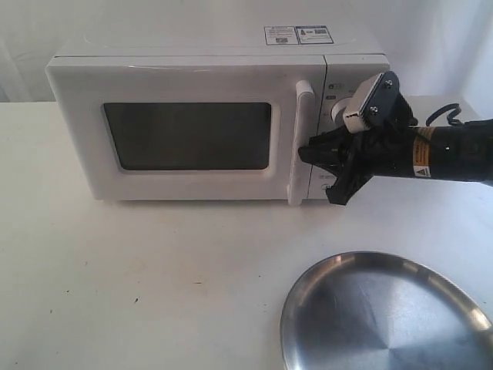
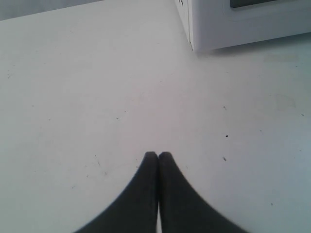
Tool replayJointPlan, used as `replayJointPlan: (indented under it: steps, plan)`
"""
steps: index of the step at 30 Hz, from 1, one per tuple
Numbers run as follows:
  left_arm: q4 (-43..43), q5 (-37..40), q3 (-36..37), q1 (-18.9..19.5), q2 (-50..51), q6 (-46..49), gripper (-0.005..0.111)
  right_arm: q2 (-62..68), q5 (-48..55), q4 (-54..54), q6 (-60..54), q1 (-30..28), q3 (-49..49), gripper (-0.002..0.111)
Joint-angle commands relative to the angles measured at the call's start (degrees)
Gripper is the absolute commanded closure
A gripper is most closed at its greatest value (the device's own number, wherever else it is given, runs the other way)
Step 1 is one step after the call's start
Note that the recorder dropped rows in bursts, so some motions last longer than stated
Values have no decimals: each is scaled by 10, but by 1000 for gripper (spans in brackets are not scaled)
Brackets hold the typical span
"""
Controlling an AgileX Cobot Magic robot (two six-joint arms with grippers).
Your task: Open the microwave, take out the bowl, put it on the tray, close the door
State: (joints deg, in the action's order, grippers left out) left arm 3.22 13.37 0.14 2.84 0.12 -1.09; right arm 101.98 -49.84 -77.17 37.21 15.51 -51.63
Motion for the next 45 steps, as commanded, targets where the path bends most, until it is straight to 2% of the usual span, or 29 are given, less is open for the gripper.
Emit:
replayJointPlan:
  steps: [1, 3, 6, 8, 11, 14, 19, 22, 25, 27, 29, 31, 37, 43, 45]
  plan:
    - [2, 0, -1, -1, -1, -1, 107, -25, -189, 10, -10, 28, -9, 84]
    - [2, 0, -1, -1, -1, -1, 107, -37, -156, 11, -10, 28, -9, 84]
    - [2, 0, -1, -1, -1, -1, 107, -66, -53, -23, -6, 28, -9, 85]
    - [2, 0, -1, -1, -1, -1, 107, -88, 6, -93, 47, 28, -9, 88]
    - [2, 0, -1, -1, -1, -1, 107, -118, 25, -228, 157, 28, -9, 96]
    - [2, 0, -1, -1, -1, -1, 107, -145, 31, -228, 190, 26, 16, 108]
    - [2, 0, -1, -1, -1, -1, 107, -196, 132, -220, 165, 26, 81, 108]
    - [2, 0, -1, -1, -1, -1, 107, -217, 203, -89, 112, 26, 116, 108]
    - [2, 0, -1, -1, -1, -1, 107, -218, 149, 73, -24, 26, 149, 108]
    - [2, 0, -1, -1, -1, -1, 107, -209, 62, 161, -116, 26, 171, 108]
    - [2, 0, -1, -1, -1, -1, 107, -196, -10, 207, -162, 26, 186, 108]
    - [2, 0, -1, -1, -1, -1, 107, -176, -40, 248, -176, 26, 190, 108]
    - [2, 0, -1, -1, -1, -1, 107, -93, -49, 305, -194, 26, 190, 108]
    - [2, 0, -1, -1, -1, -1, 107, -28, -201, 293, -231, 26, 191, 108]
    - [2, 0, -1, -1, -1, -1, 107, -19, -201, 298, -236, 26, 191, 108]
